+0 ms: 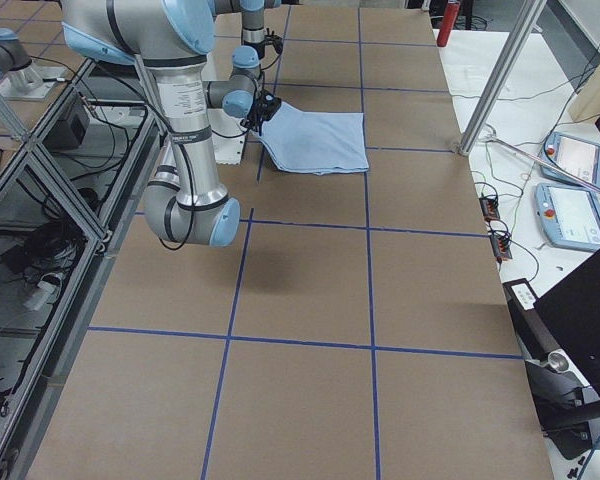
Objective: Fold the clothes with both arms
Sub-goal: 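Lift the grasped end with both grippers and fold it over toward the collar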
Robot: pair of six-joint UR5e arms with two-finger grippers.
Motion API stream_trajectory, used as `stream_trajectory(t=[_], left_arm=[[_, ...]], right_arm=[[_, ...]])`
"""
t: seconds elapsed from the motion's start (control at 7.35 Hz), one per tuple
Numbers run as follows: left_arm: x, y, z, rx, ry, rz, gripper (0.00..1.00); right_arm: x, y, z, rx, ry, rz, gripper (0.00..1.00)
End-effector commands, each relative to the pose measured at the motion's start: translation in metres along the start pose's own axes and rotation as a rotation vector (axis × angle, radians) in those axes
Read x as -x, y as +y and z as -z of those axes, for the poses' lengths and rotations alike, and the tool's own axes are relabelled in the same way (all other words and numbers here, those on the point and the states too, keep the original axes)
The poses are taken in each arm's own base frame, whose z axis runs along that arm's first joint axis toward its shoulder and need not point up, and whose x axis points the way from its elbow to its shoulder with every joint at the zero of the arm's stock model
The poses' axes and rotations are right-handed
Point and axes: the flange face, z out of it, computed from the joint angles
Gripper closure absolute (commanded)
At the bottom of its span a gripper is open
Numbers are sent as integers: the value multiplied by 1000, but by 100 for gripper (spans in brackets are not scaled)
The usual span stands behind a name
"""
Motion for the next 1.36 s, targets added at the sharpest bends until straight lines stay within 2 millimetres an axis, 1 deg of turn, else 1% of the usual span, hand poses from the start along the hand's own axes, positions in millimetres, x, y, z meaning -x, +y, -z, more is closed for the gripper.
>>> stream_trajectory(t=[0.0, 0.14, 0.27, 0.41, 0.54, 0.82, 0.95, 1.09, 1.22], left_arm=[[-12, -51, -10, -79, 12, -4, 100], [-15, -77, -23, -113, 5, -11, 100], [-21, -104, -42, -142, 19, -11, 100], [-23, -126, -44, -166, 41, 6, 100], [-29, -143, -36, -188, 75, 12, 100], [-38, -173, -28, -228, 81, 24, 100], [-39, -187, -24, -247, 88, 24, 100], [-39, -203, -21, -268, 112, 33, 100], [-40, -216, -45, -274, 79, 38, 100]], right_arm=[[11, -56, -20, -90, 26, -19, 100], [14, -71, -22, -117, 26, -20, 100], [24, -88, -34, -137, 9, -36, 100], [37, -103, -41, -148, -28, -48, 100], [51, -121, -39, -165, -59, -63, 100], [61, -152, -21, -207, -89, -88, 100], [81, -172, -20, -232, -94, -110, 100], [102, -191, -26, -254, -88, -125, 100], [114, -200, -31, -265, -80, -130, 100]])
